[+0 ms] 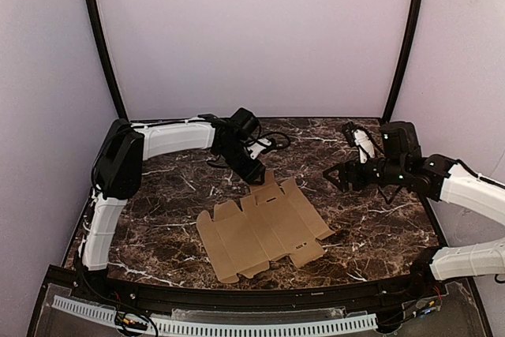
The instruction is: Fold the paper box
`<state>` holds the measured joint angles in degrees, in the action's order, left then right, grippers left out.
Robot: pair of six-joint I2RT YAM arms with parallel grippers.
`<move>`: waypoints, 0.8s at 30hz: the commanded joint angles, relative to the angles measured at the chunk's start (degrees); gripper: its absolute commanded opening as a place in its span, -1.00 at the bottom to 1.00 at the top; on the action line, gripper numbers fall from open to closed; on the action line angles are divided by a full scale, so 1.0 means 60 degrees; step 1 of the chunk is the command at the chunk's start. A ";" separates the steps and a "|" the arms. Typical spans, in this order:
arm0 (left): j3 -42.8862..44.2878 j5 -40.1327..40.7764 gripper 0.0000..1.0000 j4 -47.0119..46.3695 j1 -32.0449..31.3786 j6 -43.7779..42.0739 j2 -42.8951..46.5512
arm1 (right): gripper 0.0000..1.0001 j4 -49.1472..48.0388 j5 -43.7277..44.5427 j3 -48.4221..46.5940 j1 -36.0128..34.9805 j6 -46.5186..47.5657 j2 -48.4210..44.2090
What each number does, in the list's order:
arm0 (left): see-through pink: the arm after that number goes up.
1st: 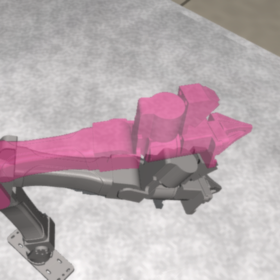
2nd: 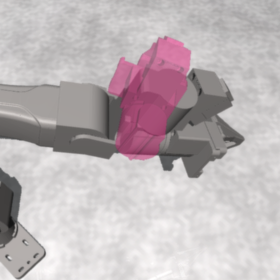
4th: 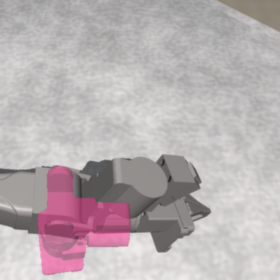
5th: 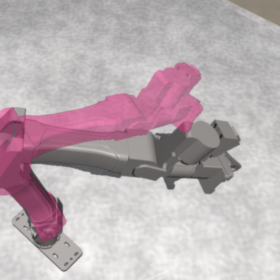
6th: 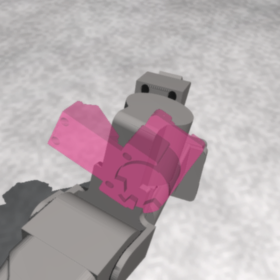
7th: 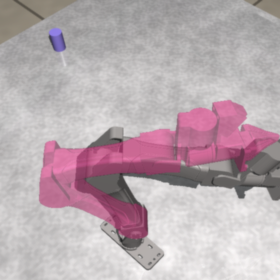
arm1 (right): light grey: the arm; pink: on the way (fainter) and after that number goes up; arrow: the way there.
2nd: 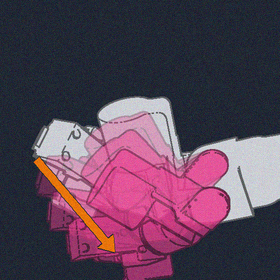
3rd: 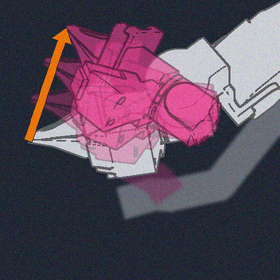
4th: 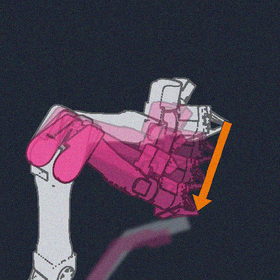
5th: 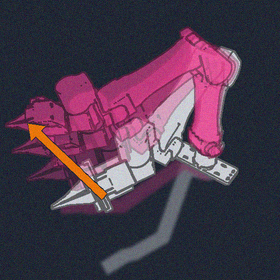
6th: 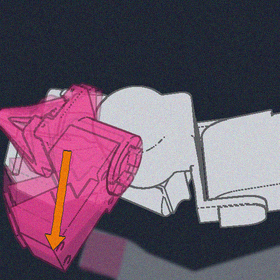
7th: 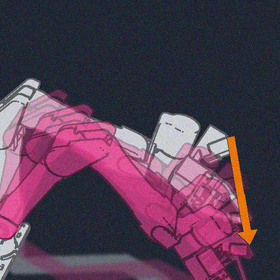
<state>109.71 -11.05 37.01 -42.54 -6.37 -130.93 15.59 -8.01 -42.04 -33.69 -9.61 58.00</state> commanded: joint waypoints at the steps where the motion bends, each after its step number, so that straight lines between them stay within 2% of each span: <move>1: 0.0322 -0.0013 -0.01 0.0248 -0.0053 -0.0013 -0.0071 | 0.60 -0.0498 -0.0352 0.0135 0.0053 -0.0345 0.0213; 5: 0.0337 -0.0047 -0.10 0.0235 -0.0058 -0.0020 -0.0125 | 0.60 -0.0546 -0.0474 0.0151 0.0054 -0.0430 0.0471; 10: 0.0333 -0.0018 -0.36 0.0218 -0.0050 -0.0114 -0.0201 | 0.60 -0.0657 -0.0708 0.0152 0.0052 -0.0479 0.0734; 20: 0.0347 -0.0159 -0.68 0.0209 -0.0071 -0.0245 -0.0231 | 0.60 -0.0719 -0.0911 0.0177 0.0050 -0.0454 0.0988; 23: 0.0352 -0.0197 -0.96 0.0193 -0.0064 -0.0289 -0.0220 | 0.59 -0.0711 -0.0889 0.0195 0.0049 -0.0437 0.1101; 24: 0.0350 -0.0196 -0.98 0.0183 -0.0070 -0.0309 -0.0230 | 0.60 -0.0711 -0.0855 0.0208 0.0051 -0.0423 0.1132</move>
<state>110.61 -11.62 36.97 -42.65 -7.38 -132.33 12.99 -12.67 -41.78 -33.69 -11.77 63.88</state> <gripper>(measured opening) 0.038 0.798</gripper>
